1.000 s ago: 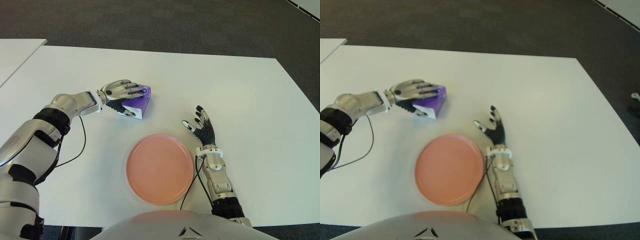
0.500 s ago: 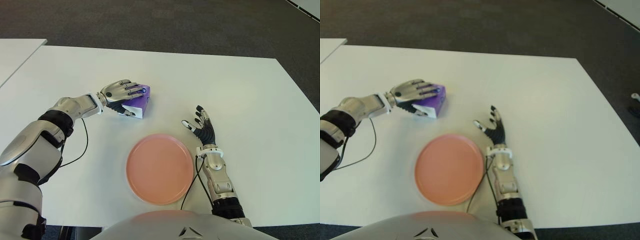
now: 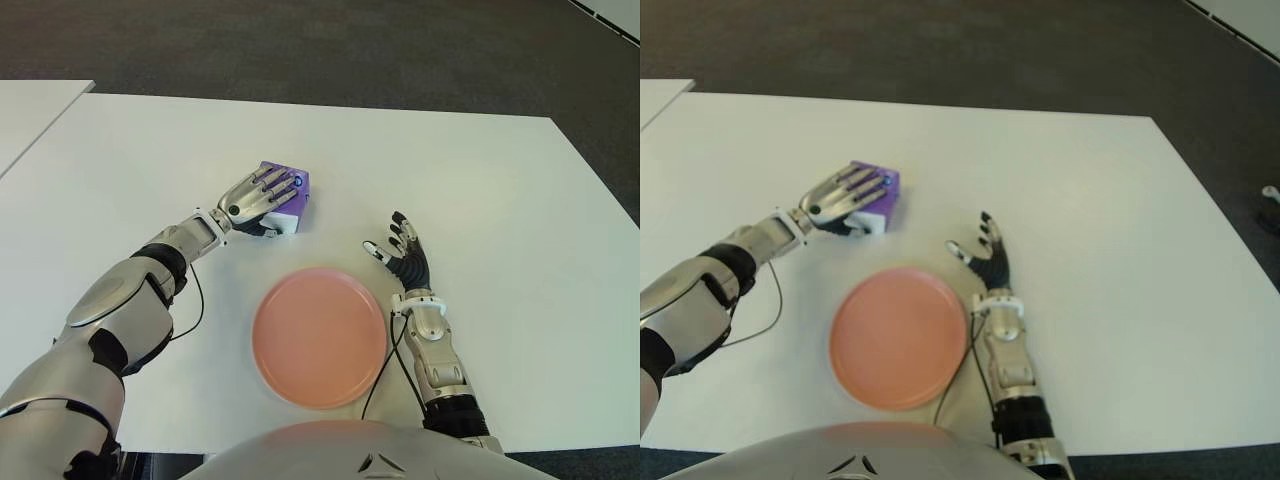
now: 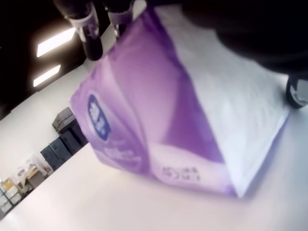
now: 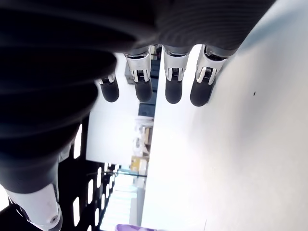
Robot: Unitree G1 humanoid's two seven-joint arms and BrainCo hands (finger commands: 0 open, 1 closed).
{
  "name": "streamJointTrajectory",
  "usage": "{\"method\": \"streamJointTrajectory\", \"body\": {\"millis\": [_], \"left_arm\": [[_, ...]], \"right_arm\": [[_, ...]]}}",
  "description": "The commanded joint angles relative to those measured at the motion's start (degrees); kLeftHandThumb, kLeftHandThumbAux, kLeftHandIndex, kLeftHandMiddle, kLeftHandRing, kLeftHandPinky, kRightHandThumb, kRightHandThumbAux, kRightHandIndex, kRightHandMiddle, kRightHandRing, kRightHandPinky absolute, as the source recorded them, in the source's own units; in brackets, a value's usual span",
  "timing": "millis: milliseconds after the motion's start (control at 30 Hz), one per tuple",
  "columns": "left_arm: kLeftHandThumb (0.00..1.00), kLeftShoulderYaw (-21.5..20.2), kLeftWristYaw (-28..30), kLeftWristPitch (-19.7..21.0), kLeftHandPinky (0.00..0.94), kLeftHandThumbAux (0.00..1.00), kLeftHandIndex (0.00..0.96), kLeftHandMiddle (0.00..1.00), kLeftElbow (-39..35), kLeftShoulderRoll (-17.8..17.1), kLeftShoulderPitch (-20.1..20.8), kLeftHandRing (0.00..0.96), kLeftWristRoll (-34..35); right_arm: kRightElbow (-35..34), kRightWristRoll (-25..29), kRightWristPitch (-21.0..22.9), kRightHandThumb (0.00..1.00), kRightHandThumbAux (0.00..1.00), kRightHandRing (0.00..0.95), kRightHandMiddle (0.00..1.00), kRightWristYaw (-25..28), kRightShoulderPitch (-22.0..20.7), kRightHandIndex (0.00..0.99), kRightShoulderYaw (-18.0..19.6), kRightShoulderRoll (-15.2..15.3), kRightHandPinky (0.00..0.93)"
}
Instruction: Put the tissue paper into the plate.
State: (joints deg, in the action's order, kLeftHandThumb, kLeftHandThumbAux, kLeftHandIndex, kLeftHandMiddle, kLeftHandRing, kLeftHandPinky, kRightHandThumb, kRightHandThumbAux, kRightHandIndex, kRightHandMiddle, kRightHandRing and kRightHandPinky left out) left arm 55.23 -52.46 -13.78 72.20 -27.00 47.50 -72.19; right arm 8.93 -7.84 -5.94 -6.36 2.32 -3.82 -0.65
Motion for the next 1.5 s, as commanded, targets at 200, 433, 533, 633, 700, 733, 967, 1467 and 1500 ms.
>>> {"method": "streamJointTrajectory", "body": {"millis": [200, 433, 533, 633, 700, 733, 967, 1467, 1500], "left_arm": [[0.325, 3.3, -0.6, -0.4, 0.000, 0.324, 0.000, 0.000, 2.9, 1.6, -2.8, 0.000, -0.7], [0.337, 4.1, -1.5, 0.2, 0.000, 0.305, 0.000, 0.000, 3.3, 2.0, -3.0, 0.000, 0.2], [0.351, 4.3, -1.5, 0.4, 0.000, 0.291, 0.000, 0.000, 3.4, 2.2, -3.0, 0.000, 0.3], [0.362, 4.2, -1.3, 0.1, 0.000, 0.279, 0.000, 0.000, 3.5, 2.3, -2.9, 0.000, 0.7], [0.368, 4.2, -1.1, -0.3, 0.000, 0.270, 0.000, 0.000, 3.5, 2.3, -2.7, 0.000, 1.0], [0.369, 4.2, -1.0, -0.4, 0.000, 0.265, 0.000, 0.000, 3.5, 2.3, -2.7, 0.000, 1.1], [0.349, 4.1, 0.3, -1.5, 0.000, 0.251, 0.000, 0.000, 3.5, 2.0, -2.0, 0.000, 1.7], [0.636, 2.2, 0.4, -2.4, 0.573, 0.588, 0.359, 0.531, 4.0, 1.8, -1.2, 0.541, 4.4], [0.667, 2.0, -0.1, -2.4, 0.628, 0.625, 0.386, 0.581, 4.0, 1.8, -1.3, 0.593, 4.7]], "right_arm": [[1.3, 0.3, 3.2, 0.191, 0.704, 0.062, 0.039, 1.2, 3.7, 0.000, -0.3, 0.3, 0.102], [1.1, 0.3, 3.1, 0.207, 0.713, 0.061, 0.039, 1.3, 3.9, 0.000, -0.3, 0.3, 0.102], [1.1, 0.3, 3.1, 0.210, 0.711, 0.062, 0.040, 1.4, 3.9, 0.000, -0.3, 0.3, 0.106], [1.2, 0.3, 3.0, 0.206, 0.709, 0.062, 0.040, 1.4, 3.9, 0.000, -0.3, 0.4, 0.109], [1.2, 0.3, 2.9, 0.201, 0.708, 0.062, 0.040, 1.5, 4.0, 0.000, -0.3, 0.4, 0.111], [1.2, 0.3, 2.8, 0.198, 0.707, 0.063, 0.041, 1.5, 4.0, 0.000, -0.3, 0.4, 0.111], [0.8, 0.3, 3.0, 0.190, 0.705, 0.067, 0.042, 1.7, 4.1, 0.000, -0.4, 0.5, 0.109], [1.6, 0.9, 2.1, 0.190, 0.713, 0.075, 0.049, 2.1, 3.7, 0.000, 0.1, 0.5, 0.123], [1.6, 1.0, 2.1, 0.191, 0.713, 0.076, 0.050, 2.1, 3.7, 0.000, 0.1, 0.6, 0.126]]}}
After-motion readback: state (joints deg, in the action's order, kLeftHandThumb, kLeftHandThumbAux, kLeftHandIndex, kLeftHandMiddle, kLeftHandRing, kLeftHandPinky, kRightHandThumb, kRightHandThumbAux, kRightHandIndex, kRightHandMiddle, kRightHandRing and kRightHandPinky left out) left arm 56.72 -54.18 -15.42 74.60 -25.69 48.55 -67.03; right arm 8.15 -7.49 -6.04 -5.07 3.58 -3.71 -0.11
